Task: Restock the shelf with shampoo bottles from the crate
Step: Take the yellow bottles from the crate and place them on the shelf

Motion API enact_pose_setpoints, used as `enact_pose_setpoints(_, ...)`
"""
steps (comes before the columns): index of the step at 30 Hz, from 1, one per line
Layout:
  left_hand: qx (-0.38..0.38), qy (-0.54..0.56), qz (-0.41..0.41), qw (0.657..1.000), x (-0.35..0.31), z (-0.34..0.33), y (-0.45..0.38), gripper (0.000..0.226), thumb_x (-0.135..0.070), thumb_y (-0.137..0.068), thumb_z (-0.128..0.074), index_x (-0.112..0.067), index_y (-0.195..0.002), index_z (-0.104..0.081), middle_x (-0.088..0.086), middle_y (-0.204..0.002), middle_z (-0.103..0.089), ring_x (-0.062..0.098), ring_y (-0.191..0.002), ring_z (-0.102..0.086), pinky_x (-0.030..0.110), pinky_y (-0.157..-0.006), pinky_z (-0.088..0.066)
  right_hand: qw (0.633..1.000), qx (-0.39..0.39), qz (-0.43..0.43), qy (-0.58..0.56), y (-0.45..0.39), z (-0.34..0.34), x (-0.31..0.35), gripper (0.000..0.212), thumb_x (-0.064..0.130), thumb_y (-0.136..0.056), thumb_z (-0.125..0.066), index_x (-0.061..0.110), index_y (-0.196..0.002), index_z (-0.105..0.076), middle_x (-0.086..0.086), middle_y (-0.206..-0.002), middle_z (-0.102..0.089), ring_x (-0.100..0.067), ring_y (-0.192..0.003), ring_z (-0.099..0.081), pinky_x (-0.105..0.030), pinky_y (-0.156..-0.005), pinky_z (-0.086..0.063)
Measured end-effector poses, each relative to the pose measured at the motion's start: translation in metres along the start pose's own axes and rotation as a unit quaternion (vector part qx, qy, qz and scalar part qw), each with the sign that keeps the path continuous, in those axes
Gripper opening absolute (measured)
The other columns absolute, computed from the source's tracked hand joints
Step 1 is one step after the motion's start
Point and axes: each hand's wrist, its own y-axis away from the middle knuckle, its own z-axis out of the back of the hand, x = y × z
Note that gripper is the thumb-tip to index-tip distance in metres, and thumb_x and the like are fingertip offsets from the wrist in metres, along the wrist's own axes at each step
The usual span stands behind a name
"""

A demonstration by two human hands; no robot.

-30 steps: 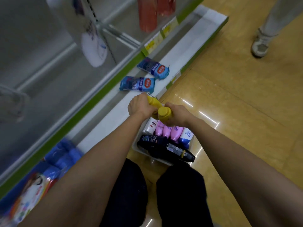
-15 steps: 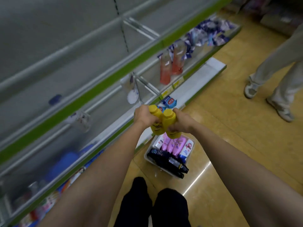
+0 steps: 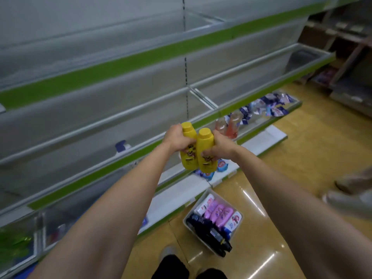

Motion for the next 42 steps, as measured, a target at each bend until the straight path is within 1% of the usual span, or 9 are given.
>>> enact_pose_setpoints(3, -0.013, 0.045, -0.004, 0.999, -0.018, 0.024, 0.014, 0.079, -0.028, -0.05, -0.08, 0.001, -0.112, -0.041, 0.024, -0.106, -0.059, 0.038, -0.096, -0.065, 0.052, -0.07, -0.058, 1.0, -0.007, 0.024, -0.002, 0.004, 0.014, 0.026, 0.069, 0.02, -0.073, -0.078, 0.007, -0.128, -0.04, -0.013, -0.12, -0.058, -0.029, -0.104, -0.062, -0.046, -0.08, -0.058)
enact_pose_setpoints(6, -0.055, 0.06, -0.011, 0.997, -0.036, 0.052, 0.034, 0.061, -0.013, -0.061, -0.083, -0.008, -0.106, -0.043, 0.016, -0.104, -0.058, 0.034, -0.098, -0.065, 0.051, -0.077, -0.057, 0.999, -0.009, 0.05, -0.015, 0.007, 0.025, 0.052, 0.068, 0.019, -0.074, -0.078, 0.008, -0.128, -0.038, -0.013, -0.118, -0.059, -0.028, -0.101, -0.063, -0.043, -0.077, -0.058)
enact_pose_setpoints(9, -0.096, 0.082, -0.026, 0.992, -0.047, 0.078, 0.047, 0.037, -0.005, -0.066, -0.083, -0.01, -0.091, -0.056, 0.013, -0.094, -0.063, 0.029, -0.083, -0.067, 0.044, -0.07, -0.06, 0.997, -0.012, 0.073, -0.029, 0.013, 0.034, 0.078, 0.067, 0.017, -0.074, -0.078, 0.008, -0.127, -0.038, -0.014, -0.118, -0.057, -0.028, -0.102, -0.063, -0.043, -0.076, -0.059)
enact_pose_setpoints(12, -0.133, 0.074, -0.055, 0.987, -0.061, 0.1, 0.062, 0.043, -0.011, -0.065, -0.085, -0.005, -0.102, -0.066, 0.009, -0.088, -0.066, 0.02, -0.073, -0.065, 0.025, -0.053, -0.059, 0.994, -0.012, 0.104, -0.029, 0.018, 0.042, 0.102, 0.068, 0.017, -0.072, -0.079, 0.01, -0.127, -0.039, -0.013, -0.117, -0.058, -0.027, -0.1, -0.064, -0.044, -0.073, -0.059)
enact_pose_setpoints(21, -0.176, 0.06, -0.134, 0.973, -0.089, 0.159, 0.102, 0.055, -0.028, -0.082, -0.071, -0.019, -0.131, -0.048, 0.004, -0.106, -0.06, 0.019, -0.085, -0.062, 0.017, -0.039, -0.049, 0.983, 0.008, 0.177, -0.053, 0.038, 0.06, 0.173, 0.068, 0.026, -0.065, -0.078, 0.012, -0.121, -0.043, -0.012, -0.112, -0.062, -0.023, -0.097, -0.065, -0.028, -0.052, -0.053)
enact_pose_setpoints(31, -0.227, 0.085, -0.132, 0.961, -0.114, 0.222, 0.141, 0.043, -0.037, -0.093, -0.054, -0.018, -0.128, -0.037, 0.003, -0.116, -0.05, 0.025, -0.103, -0.057, 0.033, -0.046, -0.057, 0.957, 0.017, 0.276, -0.083, 0.057, 0.063, 0.248, 0.058, 0.018, -0.08, -0.072, 0.015, -0.125, -0.036, -0.007, -0.116, -0.057, -0.024, -0.104, -0.06, -0.036, -0.072, -0.055)
enact_pose_setpoints(35, -0.278, 0.098, -0.132, 0.946, -0.112, 0.25, 0.152, 0.039, -0.038, -0.089, -0.06, -0.022, -0.119, -0.041, 0.004, -0.118, -0.051, 0.027, -0.104, -0.059, 0.036, -0.05, -0.059, 0.942, 0.012, 0.32, -0.098, 0.058, 0.055, 0.277, 0.049, 0.018, -0.08, -0.071, 0.018, -0.117, -0.04, -0.008, -0.113, -0.059, -0.025, -0.101, -0.061, -0.031, -0.064, -0.051)
enact_pose_setpoints(39, -0.321, 0.14, -0.132, 0.927, -0.106, 0.277, 0.156, 0.046, -0.028, -0.081, -0.072, -0.016, -0.117, -0.044, 0.006, -0.118, -0.053, 0.027, -0.102, -0.06, 0.034, -0.051, -0.06, 0.934, 0.006, 0.345, -0.096, 0.052, 0.048, 0.306, 0.054, 0.025, -0.079, -0.072, 0.016, -0.122, -0.041, -0.011, -0.116, -0.06, -0.029, -0.104, -0.062, -0.048, -0.081, -0.056)
enact_pose_setpoints(42, -0.326, 0.171, -0.112, 0.923, -0.1, 0.298, 0.154, 0.045, -0.011, -0.079, -0.072, -0.013, -0.112, -0.042, 0.008, -0.114, -0.05, 0.032, -0.105, -0.061, 0.042, -0.063, -0.06, 0.929, 0.005, 0.359, -0.093, 0.046, 0.041, 0.328, 0.049, 0.028, -0.08, -0.071, 0.02, -0.117, -0.041, -0.009, -0.115, -0.06, -0.027, -0.103, -0.061, -0.049, -0.084, -0.055)
